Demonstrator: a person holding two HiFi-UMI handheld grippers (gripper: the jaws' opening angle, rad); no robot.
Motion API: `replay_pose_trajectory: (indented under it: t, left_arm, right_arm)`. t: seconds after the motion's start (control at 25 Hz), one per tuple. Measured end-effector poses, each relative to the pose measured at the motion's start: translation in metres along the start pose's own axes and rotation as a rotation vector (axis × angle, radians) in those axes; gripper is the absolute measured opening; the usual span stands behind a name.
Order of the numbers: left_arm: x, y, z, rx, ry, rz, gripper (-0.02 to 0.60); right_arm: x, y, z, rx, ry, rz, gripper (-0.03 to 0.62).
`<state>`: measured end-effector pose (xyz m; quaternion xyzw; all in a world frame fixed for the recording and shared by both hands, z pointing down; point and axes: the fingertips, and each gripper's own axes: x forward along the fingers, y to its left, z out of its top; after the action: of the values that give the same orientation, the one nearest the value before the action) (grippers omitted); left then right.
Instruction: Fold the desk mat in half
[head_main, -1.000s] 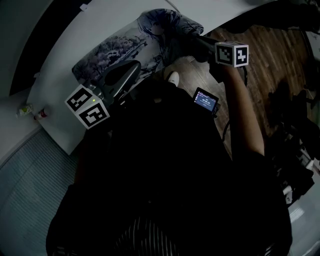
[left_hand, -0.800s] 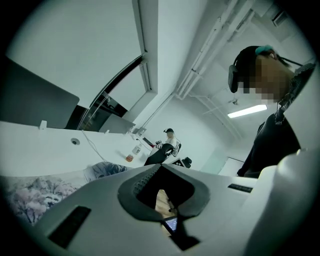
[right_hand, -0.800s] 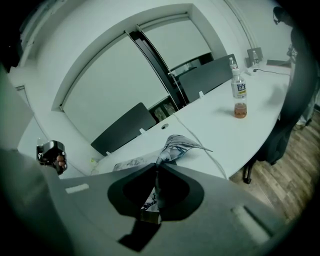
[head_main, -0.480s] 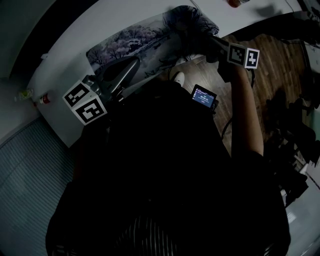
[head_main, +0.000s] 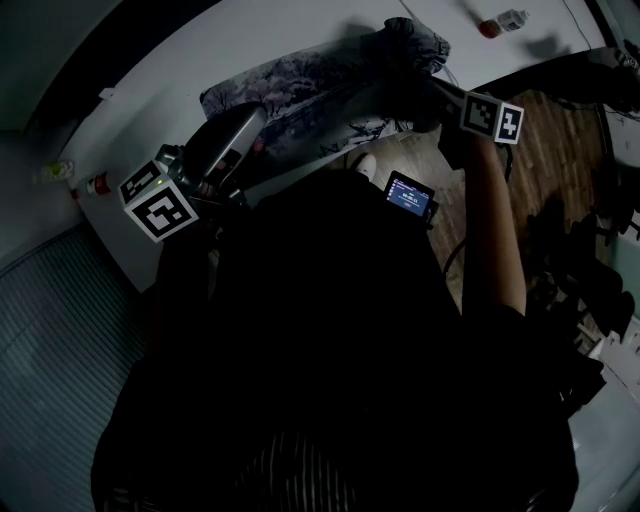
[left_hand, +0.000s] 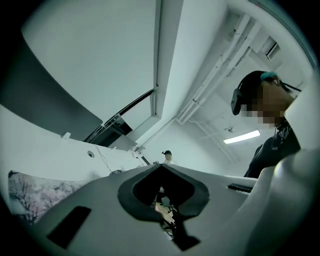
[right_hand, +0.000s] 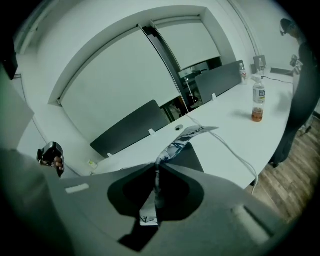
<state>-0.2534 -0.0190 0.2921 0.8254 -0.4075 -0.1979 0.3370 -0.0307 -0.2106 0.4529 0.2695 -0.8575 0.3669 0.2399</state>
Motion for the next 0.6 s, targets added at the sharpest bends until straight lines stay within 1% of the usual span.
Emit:
replay_pose_trajectory:
  t: [0.28,0.48,0.6]
  left_arm:
    - [-0.028,0.011,0.003,-0.009,0.011,0.002,0.008]
    - [-0.051,0.021,0.010,-0.013,-0.037,0.031,0.008]
    - [-0.056,0.023,0.009,-0.019,-0.041,0.035,0.008]
  right_arm:
    - [0.021,0.037,0.008,-0.023,0.003,0.033,0.031]
    - [0.036,0.060,0.007,-0.078,0.036,0.050,0.031]
    - [0.046,0.074,0.013,-0.104,0.051,0.072,0.031]
